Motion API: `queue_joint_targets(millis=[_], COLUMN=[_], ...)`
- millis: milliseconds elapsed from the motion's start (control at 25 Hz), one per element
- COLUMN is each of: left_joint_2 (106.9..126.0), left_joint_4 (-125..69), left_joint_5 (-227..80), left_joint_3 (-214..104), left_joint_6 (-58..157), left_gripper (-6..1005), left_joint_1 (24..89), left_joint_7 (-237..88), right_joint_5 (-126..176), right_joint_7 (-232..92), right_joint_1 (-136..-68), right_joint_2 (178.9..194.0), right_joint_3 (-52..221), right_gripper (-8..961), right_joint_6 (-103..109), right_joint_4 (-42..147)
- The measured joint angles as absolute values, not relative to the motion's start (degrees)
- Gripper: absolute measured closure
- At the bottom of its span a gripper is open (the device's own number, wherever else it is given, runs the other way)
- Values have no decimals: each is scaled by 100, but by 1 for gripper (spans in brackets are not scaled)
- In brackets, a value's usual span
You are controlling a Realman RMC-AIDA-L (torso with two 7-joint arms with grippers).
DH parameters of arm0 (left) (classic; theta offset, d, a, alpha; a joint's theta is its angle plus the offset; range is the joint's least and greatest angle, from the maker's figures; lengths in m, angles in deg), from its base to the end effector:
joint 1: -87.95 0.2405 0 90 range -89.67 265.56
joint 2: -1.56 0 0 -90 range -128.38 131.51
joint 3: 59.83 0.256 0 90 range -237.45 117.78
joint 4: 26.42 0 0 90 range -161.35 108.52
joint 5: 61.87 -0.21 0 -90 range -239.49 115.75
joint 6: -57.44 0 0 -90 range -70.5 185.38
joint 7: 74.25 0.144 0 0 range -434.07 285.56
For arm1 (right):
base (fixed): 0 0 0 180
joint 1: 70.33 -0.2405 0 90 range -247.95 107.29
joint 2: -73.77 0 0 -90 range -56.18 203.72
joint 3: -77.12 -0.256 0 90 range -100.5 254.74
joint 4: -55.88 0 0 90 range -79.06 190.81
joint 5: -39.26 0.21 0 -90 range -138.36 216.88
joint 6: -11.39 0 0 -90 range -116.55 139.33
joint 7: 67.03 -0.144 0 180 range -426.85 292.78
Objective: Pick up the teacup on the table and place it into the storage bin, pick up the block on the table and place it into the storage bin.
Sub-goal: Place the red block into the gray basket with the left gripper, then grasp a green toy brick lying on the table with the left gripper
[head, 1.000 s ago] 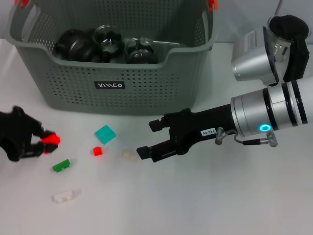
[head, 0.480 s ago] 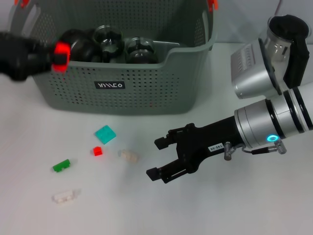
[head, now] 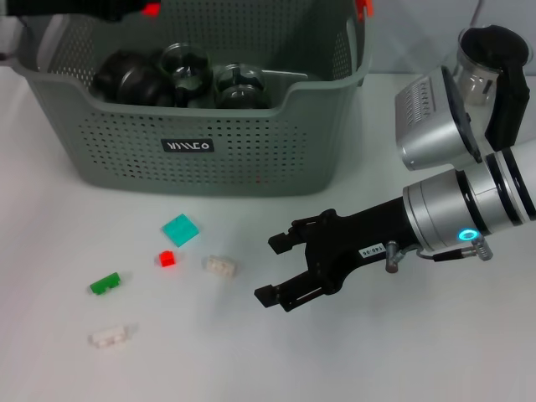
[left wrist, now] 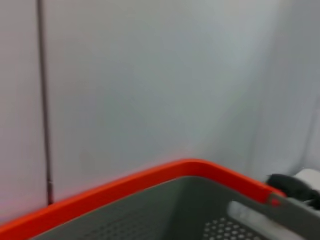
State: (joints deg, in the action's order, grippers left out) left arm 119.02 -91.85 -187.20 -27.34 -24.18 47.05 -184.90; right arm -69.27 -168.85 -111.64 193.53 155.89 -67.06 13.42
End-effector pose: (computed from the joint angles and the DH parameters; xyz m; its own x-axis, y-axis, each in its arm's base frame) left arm -0.1903 0.4195 0.1198 0.7930 0.3300 0.5121 0.5751 -0.6830 -0.4503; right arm 0.1618 0.3442 -0.0813 0.9293 -0.3374 -0.1504 -0.3272 -0.9408 0.0887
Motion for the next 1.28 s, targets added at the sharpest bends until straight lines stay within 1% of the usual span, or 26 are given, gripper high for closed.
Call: queue_joint_targets(millis=[200,360,640,760,880,1000,1120,1280], left_joint_2=[11827,11842,11851,11850,11865,11839,11850,11947], left_joint_4=[-9012,-8964,-9110,-9535,-10290,-10981,-11418,-11642], left_joint_5=[-18800,-18797,-18799,-18739,-18506,-18159,-17894,-17863], left_joint_3=[-2001,-1943,-1947,-1996,-2064,-2098,-2289,-2459], left_joint_6=[-1560,-1366,-1253,-1443,-2059,-2976,-4169,-5274], left_gripper=[770,762,622,562,424,286,96,80], left_joint_1=[4675,4673,4702,4818,5047,5292,5525,5831], left_joint_7=[-18906,-18931,-18939,-18944,-18949,-18896,-18566,-17813], right_joint_5=[-6929,-6929,-6928,-6927,-6927,-6928,-6927,-6918], right_joint_7=[-16882,-16884,-16879,-16879,-16880,-16880,-16876,-16852], right_joint_1=[-11164,-11160,-11113,-11111,-11111,-11111,-11111,-11105], right_joint_2=[19356,19365,19375,19374,19374,19375,19385,19392], right_joint_3=[15586,15586,15569,15568,15569,15569,15569,15569], right_gripper=[6,6,6,6,6,6,6,7], right_joint_6=[-6668,-6636,-6614,-6610,-6593,-6560,-6512,-6433], right_joint_4=[1342,1342,1359,1371,1367,1361,1390,1423])
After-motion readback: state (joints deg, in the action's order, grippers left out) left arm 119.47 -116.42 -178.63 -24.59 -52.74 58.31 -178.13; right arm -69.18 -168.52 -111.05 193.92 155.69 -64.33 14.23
